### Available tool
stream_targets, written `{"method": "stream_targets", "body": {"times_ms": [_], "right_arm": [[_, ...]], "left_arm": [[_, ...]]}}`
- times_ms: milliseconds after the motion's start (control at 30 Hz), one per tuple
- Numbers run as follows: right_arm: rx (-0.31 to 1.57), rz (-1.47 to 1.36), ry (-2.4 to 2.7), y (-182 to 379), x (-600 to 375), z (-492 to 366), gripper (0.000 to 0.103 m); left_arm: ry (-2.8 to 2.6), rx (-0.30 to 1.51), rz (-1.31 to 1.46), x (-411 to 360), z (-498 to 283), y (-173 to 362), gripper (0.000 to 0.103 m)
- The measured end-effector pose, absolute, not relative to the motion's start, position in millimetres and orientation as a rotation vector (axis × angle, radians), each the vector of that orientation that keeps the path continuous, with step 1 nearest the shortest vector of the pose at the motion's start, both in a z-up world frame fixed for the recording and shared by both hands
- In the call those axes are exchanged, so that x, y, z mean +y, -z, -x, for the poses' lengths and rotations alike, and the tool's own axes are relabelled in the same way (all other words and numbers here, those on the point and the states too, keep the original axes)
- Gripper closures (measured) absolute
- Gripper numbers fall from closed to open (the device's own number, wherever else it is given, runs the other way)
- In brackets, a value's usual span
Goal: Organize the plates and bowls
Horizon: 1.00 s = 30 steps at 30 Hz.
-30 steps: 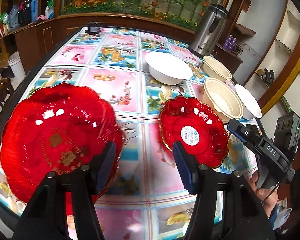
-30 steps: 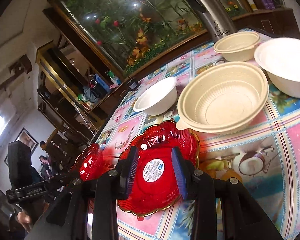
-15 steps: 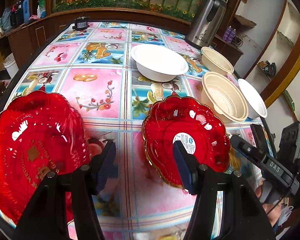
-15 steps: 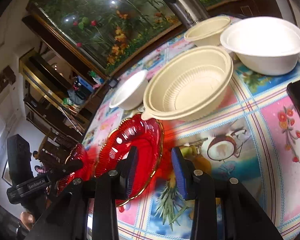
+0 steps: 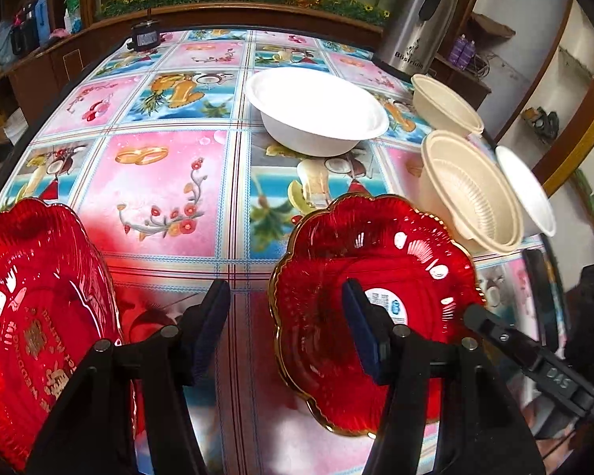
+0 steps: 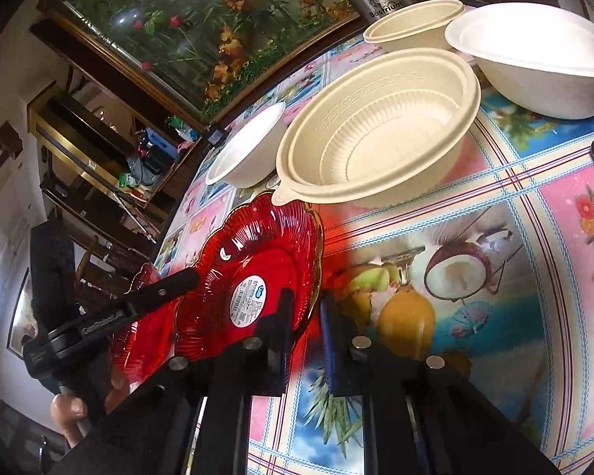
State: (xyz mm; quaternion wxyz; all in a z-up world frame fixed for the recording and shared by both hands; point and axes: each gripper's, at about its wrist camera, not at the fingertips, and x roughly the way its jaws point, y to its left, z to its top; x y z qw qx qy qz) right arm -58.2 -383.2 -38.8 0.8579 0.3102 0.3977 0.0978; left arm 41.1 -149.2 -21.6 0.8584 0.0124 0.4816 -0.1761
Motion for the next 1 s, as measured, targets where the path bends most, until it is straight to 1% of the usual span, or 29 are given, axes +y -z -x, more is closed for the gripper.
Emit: {"method": "stream_targets", "body": {"times_ms": [33, 67, 100, 133, 167, 400, 567, 700, 800, 867, 1000], "right_arm": [[0.838, -0.650, -0.207, 39, -382, 57, 0.090], [0.840, -0.650, -0.210, 39, -382, 57, 0.090], [0.842, -0.650, -0.213, 39, -381, 56, 0.090], [0.845, -0.649, -0.216, 40, -380, 56, 0.091], [0.848, -0.647, -0.221, 40, -379, 56, 0.091], [0.845, -0.626, -0.217, 37, -372, 56, 0.091], [0.821, -0.543, -0.180, 27, -365, 60, 0.092], [0.819, -0.510, -0.131, 25, -371, 67, 0.091], [0.827, -0.528, -0.124, 28, -377, 67, 0.087], [0.844, -0.533, -0.127, 31, -377, 65, 0.086], [0.850, -0.553, -0.148, 33, -379, 61, 0.087]], "left_arm": [[0.358, 1.002, -0.039, -150, -40, 22, 0.051], [0.351, 0.994, -0.049, -151, -39, 22, 0.060], [0.348, 0.988, -0.057, -151, -38, 23, 0.066], [0.345, 0.983, -0.060, -152, -37, 23, 0.077], [0.345, 0.980, -0.067, -153, -36, 23, 0.080], [0.286, 0.946, -0.173, -164, -27, 24, 0.080], [0.286, 0.914, -0.273, -181, -18, 21, 0.080], [0.313, 0.904, -0.292, -190, -12, 24, 0.080], [0.304, 0.900, -0.307, -194, -11, 30, 0.080], [0.292, 0.877, -0.315, -195, -10, 32, 0.080], [0.289, 0.865, -0.293, -192, -9, 31, 0.080]]}}
